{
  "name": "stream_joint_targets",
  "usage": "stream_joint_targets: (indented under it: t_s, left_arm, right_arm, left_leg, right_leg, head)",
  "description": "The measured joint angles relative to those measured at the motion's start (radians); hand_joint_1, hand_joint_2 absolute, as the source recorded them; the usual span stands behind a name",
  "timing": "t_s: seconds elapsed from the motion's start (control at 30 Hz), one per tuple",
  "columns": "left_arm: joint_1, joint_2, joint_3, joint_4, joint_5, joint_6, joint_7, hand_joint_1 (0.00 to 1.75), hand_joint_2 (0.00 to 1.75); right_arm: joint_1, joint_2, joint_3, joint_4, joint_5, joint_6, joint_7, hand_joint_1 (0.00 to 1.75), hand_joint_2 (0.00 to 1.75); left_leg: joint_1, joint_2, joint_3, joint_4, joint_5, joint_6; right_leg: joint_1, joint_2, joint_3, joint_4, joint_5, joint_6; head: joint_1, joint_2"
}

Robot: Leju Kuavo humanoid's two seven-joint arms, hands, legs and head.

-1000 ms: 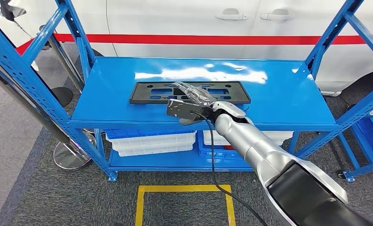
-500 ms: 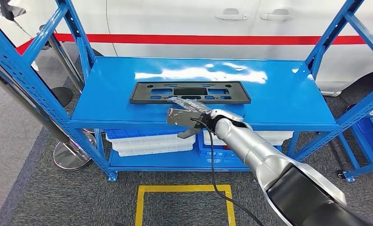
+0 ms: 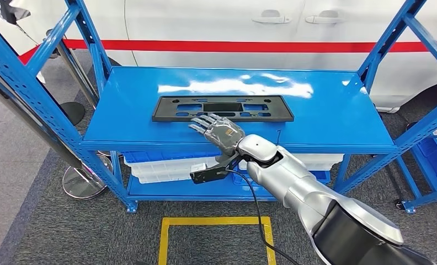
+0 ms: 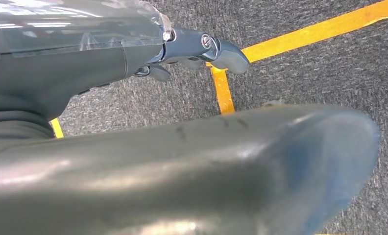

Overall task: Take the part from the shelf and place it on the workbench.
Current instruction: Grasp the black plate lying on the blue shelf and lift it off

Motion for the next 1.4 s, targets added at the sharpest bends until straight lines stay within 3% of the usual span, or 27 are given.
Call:
stream_joint_targets:
  t_s: [0.47, 0.7, 0.97, 1.4]
  left_arm:
    - [0.005, 0.0, 0.0, 0.0, 0.007, -0.026, -0.039, 0.0, 0.0]
    - [0.006, 0.0, 0.0, 0.0, 0.004, -0.021, -0.04, 0.0, 0.0]
    - [0.006, 0.0, 0.0, 0.0, -0.003, -0.004, -0.028, 0.0, 0.0]
    - [0.005, -0.001, 0.0, 0.0, 0.0, -0.001, -0.026, 0.0, 0.0]
  right_arm:
    - [0.032, -0.019, 0.011, -0.011, 0.052, 0.001, 0.005, 0.0, 1.75]
    - [0.03, -0.02, 0.012, 0.0, 0.268, -0.127, 0.182, 0.0, 1.75]
    - [-0.005, -0.019, -0.017, 0.071, 0.372, -0.142, 0.311, 0.0, 1.75]
    - [-0.018, -0.019, -0.086, 0.135, 0.351, -0.103, 0.288, 0.0, 1.75]
  left_leg:
    - [0.0, 0.0, 0.0, 0.0, 0.0, 0.0]
    - [0.0, 0.0, 0.0, 0.0, 0.0, 0.0]
    - [0.0, 0.0, 0.0, 0.0, 0.0, 0.0]
    - [0.0, 0.0, 0.0, 0.0, 0.0, 0.0]
  right_leg:
    - [0.0, 0.0, 0.0, 0.0, 0.0, 0.0]
    - [0.0, 0.0, 0.0, 0.0, 0.0, 0.0]
    - [0.0, 0.0, 0.0, 0.0, 0.0, 0.0]
    - [0.0, 0.0, 0.0, 0.0, 0.0, 0.0]
  head:
    - [0.0, 0.0]
    - [0.0, 0.0]
    - [0.0, 0.0]
    - [0.0, 0.0]
